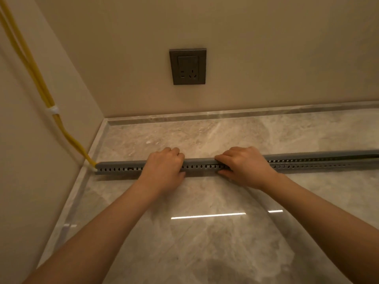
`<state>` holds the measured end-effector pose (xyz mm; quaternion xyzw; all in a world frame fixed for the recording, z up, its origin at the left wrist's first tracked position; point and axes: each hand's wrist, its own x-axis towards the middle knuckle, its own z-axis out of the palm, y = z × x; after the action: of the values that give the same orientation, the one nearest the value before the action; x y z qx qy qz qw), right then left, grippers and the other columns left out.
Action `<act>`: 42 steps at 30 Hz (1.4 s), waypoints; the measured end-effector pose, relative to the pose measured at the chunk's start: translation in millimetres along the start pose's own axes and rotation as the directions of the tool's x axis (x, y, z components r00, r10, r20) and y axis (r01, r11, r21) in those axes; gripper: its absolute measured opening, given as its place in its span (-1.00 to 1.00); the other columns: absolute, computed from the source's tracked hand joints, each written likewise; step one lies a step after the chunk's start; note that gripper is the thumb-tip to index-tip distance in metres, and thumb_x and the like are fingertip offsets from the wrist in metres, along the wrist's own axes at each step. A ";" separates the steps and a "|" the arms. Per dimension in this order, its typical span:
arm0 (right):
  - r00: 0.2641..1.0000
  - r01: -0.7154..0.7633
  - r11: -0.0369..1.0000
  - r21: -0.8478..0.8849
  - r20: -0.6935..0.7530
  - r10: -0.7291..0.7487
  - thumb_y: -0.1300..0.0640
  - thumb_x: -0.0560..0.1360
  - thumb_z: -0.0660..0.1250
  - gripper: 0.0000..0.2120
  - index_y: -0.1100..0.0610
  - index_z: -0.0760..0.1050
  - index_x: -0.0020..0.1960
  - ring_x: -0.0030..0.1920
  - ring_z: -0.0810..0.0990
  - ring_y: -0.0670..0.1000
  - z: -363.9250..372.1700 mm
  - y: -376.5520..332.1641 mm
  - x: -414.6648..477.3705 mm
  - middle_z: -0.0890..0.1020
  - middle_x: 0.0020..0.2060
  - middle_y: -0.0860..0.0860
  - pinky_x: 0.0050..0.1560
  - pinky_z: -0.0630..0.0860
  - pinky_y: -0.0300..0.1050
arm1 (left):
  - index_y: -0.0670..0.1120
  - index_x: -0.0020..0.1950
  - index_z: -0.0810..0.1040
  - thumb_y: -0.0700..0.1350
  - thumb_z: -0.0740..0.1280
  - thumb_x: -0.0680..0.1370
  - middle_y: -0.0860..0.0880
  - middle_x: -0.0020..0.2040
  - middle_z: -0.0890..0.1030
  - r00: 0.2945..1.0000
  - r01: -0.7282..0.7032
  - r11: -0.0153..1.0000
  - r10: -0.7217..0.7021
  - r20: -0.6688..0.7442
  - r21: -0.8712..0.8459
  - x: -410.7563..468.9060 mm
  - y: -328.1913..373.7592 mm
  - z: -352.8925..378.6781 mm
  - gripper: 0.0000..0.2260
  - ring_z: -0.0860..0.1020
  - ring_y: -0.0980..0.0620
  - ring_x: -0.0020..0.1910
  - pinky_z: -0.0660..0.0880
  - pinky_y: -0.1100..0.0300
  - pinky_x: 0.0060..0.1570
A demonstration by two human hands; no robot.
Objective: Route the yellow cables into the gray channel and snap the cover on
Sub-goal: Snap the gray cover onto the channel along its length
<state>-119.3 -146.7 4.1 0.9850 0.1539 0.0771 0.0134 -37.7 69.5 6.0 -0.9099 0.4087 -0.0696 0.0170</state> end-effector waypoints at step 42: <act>0.645 -0.511 0.785 0.350 0.760 0.081 -0.46 0.37 0.12 -0.38 0.05 0.64 -0.17 -0.16 0.62 -0.05 -23.2 107.7 -3.9 0.67 -0.26 -0.09 0.18 0.47 -0.01 | 0.10 -0.15 0.41 0.11 0.41 0.35 0.13 -0.17 0.53 0.984 0.047 0.983 -0.015 0.179 -0.175 51.7 32.1 -12.2 -0.78 0.47 0.09 -0.23 0.20 0.25 -0.43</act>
<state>-94.1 -250.4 31.8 0.9097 -0.0199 -0.3531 -0.2176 -29.4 9.9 21.1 -0.9165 0.3960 0.0481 -0.0297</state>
